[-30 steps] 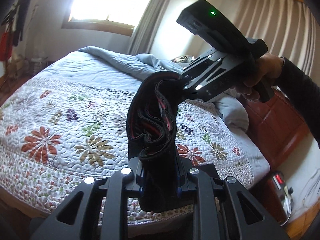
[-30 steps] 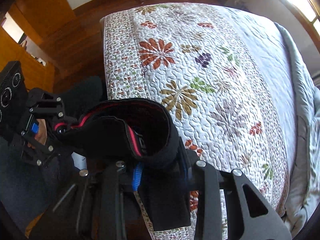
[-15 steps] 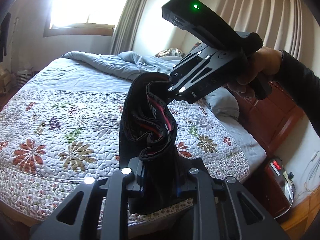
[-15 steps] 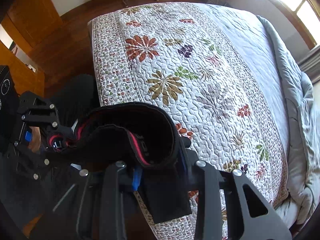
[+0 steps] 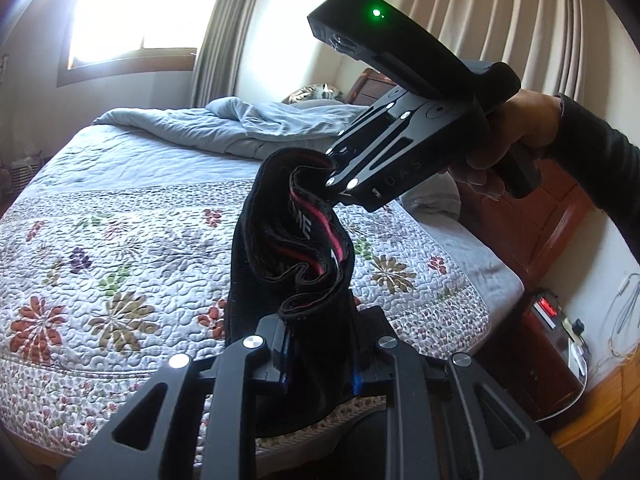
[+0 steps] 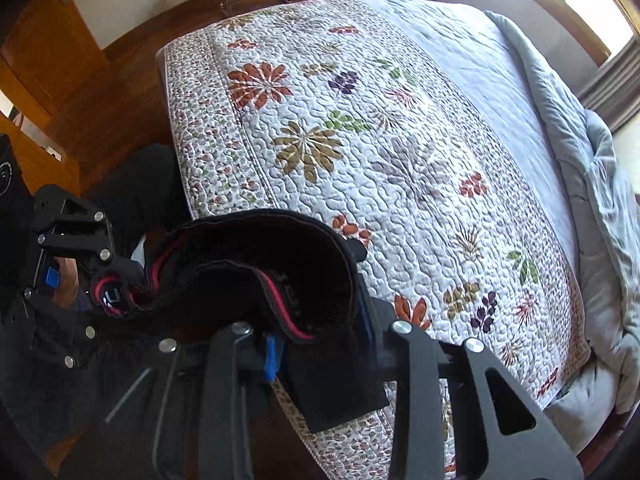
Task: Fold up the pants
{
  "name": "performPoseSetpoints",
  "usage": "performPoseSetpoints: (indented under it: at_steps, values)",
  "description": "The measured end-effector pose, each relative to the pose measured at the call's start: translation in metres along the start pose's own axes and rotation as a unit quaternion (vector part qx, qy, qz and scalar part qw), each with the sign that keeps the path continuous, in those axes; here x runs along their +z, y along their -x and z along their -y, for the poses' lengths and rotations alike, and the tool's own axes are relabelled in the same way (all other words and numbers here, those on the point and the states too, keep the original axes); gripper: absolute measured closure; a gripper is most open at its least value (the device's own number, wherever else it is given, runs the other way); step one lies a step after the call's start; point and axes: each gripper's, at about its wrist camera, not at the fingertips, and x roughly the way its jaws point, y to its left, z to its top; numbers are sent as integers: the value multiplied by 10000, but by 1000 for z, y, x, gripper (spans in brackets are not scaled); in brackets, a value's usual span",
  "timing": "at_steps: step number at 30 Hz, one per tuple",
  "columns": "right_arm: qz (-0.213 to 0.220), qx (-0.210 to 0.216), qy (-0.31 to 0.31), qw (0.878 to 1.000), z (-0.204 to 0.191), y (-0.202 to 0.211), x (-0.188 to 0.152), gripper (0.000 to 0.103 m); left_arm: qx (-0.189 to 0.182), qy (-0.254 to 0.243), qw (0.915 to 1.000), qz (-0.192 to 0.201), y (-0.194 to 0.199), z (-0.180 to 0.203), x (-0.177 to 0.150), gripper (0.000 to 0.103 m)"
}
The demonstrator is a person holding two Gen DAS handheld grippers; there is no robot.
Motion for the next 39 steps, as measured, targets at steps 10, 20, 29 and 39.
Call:
performPoseSetpoints:
  at_steps: [10, 20, 29, 39]
  values:
    - [-46, -46, -248, 9997, 21, -13, -36, 73, -190, -154, 9995, -203, -32, 24, -2, 82]
    - [-128, -42, -414, 9991, 43, -34, -74, 73, -354, -260, 9980, -452, -71, 47, -7, 82]
    - [-164, 41, -591, 9981, 63, -54, -101, 73, -473, -308, 9962, -662, -102, 57, -11, 82]
    - [-190, 136, -758, 9969, 80, -74, -131, 73, -610, -345, 9935, -901, -134, 71, -19, 82]
